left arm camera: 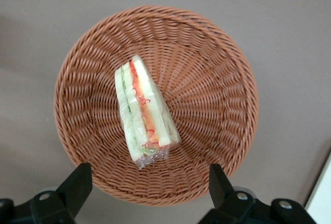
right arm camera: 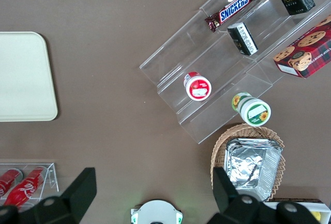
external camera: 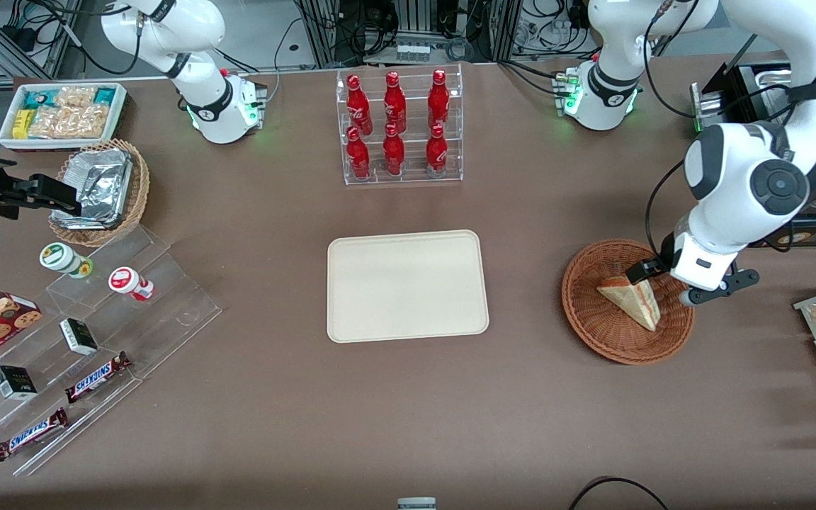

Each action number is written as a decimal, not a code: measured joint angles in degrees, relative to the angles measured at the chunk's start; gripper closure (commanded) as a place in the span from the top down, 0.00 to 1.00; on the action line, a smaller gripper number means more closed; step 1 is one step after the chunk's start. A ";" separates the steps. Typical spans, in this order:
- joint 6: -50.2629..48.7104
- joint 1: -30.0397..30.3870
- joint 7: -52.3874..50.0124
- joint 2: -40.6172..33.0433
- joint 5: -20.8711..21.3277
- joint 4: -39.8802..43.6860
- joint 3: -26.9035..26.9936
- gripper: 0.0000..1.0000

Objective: Place sandwich from basket to tray
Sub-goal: 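Lower the left gripper and close it on the wrapped sandwich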

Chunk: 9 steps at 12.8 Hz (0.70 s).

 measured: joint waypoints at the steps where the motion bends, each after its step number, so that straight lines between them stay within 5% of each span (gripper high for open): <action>1: 1.66 0.00 -3.04 0.02 0.00 -1.46 0.00 1.00; 9: 7.60 0.08 -13.08 3.31 0.00 -3.21 0.31 1.00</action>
